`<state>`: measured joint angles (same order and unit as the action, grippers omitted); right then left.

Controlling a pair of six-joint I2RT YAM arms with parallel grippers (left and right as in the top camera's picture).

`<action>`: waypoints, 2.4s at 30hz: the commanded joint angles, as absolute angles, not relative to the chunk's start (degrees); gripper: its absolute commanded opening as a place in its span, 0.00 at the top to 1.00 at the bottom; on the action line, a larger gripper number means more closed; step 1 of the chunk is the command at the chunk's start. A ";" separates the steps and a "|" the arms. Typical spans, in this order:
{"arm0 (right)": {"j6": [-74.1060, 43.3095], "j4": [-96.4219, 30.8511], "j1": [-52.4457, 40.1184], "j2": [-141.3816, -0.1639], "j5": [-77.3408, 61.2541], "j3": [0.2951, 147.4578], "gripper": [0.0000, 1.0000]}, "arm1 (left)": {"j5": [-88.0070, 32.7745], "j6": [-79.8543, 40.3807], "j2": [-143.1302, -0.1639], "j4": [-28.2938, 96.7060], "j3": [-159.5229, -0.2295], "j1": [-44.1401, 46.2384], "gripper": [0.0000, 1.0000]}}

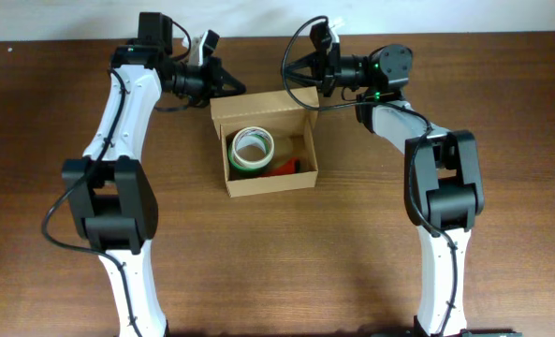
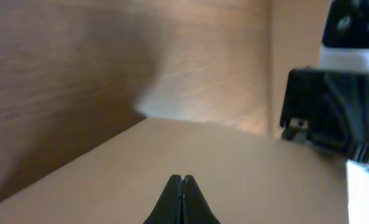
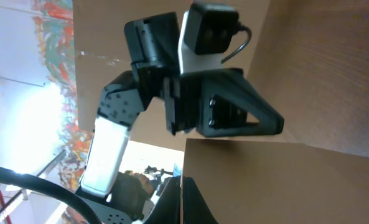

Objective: Pack container
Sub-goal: 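Lift the lid with both grippers and fold it toward the near side, then press down on the closed lid with both grippers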

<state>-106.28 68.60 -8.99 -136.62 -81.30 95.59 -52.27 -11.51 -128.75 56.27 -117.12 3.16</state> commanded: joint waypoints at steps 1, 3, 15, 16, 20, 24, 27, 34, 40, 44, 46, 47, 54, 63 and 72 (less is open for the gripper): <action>-106.87 68.82 -9.45 -134.93 -79.99 96.14 0.96 | -46.17 -7.05 -123.92 58.67 -117.34 4.73 0.98; -107.00 68.82 -9.76 -134.93 -79.94 96.14 0.96 | -44.91 -6.24 -122.98 60.82 -117.34 5.28 0.99; -106.78 69.30 -9.87 -134.72 -80.38 96.20 0.96 | -35.27 -3.33 -121.36 74.89 -117.32 8.38 0.99; -106.69 69.32 -9.74 -134.72 -80.31 96.27 0.96 | -33.43 -3.31 -121.36 76.36 -117.32 8.71 0.98; -105.71 69.89 -8.62 -134.72 -80.36 96.88 0.96 | -28.18 -2.04 -121.36 81.10 -117.32 10.59 0.98; -106.50 71.96 -7.44 -134.23 -80.82 98.87 0.96 | -25.74 -1.65 -121.36 82.65 -117.25 12.69 0.98; -106.59 73.25 -7.11 -133.05 -83.20 101.86 0.96 | -24.25 -1.65 -121.36 83.18 -117.25 14.31 0.98; -107.44 77.89 -8.64 -128.62 -87.70 109.01 0.96 | -18.24 -3.22 -121.10 83.57 -117.27 17.50 0.98; -107.46 78.04 -11.05 -123.55 -87.64 114.37 0.96 | -15.57 -3.64 -118.91 83.18 -117.27 17.58 0.98; -105.80 77.93 -13.65 -120.25 -87.02 122.43 0.96 | -13.06 -4.29 -116.38 82.24 -117.27 17.58 0.98; -103.48 76.05 -14.31 -119.77 -84.07 127.59 0.96 | -12.99 -4.29 -115.00 81.56 -117.27 17.56 0.98; -101.16 74.63 -14.28 -119.61 -82.13 130.17 0.96 | -12.99 -4.29 -114.30 81.14 -117.27 17.58 0.98; -76.64 23.94 -10.72 -119.59 -60.71 147.48 0.96 | -13.02 -4.29 -111.59 80.18 -117.27 17.58 0.98; -29.78 -41.39 -10.55 -119.59 -51.62 158.58 0.96 | -11.66 -4.47 -111.50 80.23 -117.27 17.58 0.98; -6.13 -83.22 -19.46 -119.63 -18.09 155.96 0.96 | -6.83 -4.49 -111.53 80.64 -117.25 17.58 0.98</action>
